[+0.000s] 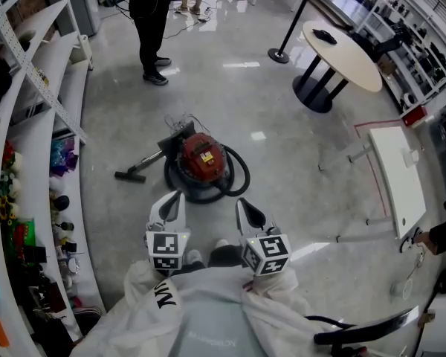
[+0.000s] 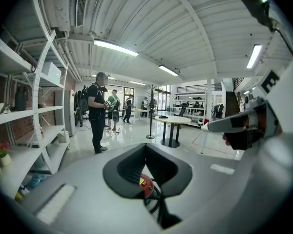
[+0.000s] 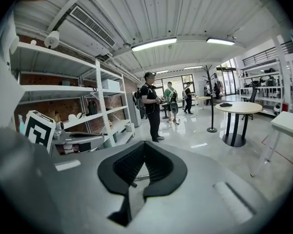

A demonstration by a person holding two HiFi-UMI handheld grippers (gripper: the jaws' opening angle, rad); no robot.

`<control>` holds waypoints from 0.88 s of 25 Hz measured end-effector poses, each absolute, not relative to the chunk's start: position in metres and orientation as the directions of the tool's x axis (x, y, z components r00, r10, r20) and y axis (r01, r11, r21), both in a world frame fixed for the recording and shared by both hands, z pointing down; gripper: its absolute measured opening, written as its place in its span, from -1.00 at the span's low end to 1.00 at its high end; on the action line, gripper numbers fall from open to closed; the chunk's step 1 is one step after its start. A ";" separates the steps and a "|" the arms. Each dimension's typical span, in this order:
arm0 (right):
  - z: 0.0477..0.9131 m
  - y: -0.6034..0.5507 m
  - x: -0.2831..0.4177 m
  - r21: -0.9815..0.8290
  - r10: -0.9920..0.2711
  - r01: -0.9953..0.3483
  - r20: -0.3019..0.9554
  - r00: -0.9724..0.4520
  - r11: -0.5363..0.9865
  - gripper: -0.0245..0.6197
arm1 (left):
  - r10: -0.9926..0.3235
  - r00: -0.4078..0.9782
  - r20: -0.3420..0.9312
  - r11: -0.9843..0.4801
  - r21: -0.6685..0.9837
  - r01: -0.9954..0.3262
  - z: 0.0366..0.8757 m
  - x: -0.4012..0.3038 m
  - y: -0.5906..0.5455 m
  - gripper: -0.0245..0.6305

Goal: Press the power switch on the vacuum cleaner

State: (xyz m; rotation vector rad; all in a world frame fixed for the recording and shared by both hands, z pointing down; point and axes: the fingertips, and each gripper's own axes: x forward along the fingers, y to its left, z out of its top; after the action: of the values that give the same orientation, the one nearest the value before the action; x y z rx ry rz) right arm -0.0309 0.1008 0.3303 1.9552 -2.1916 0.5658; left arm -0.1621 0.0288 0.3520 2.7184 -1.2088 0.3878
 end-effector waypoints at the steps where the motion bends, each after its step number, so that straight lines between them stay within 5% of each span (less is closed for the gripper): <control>1: 0.330 0.101 -0.030 -0.178 -0.924 -0.981 0.355 -0.139 0.079 -0.92 | -0.709 0.643 0.290 -0.666 0.026 -0.746 0.353 -0.162 0.029 -0.93; 22: 0.330 -0.006 0.035 -0.257 -0.938 -0.960 0.292 -0.186 0.110 -0.92 | -0.748 0.598 0.290 -0.635 -0.049 -0.771 0.337 -0.110 -0.055 -0.93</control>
State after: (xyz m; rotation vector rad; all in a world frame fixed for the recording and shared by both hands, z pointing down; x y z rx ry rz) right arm 0.0350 -0.0059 0.3298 1.9676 -2.2986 0.6068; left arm -0.1097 -0.0554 0.3371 2.7346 -1.3023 0.4373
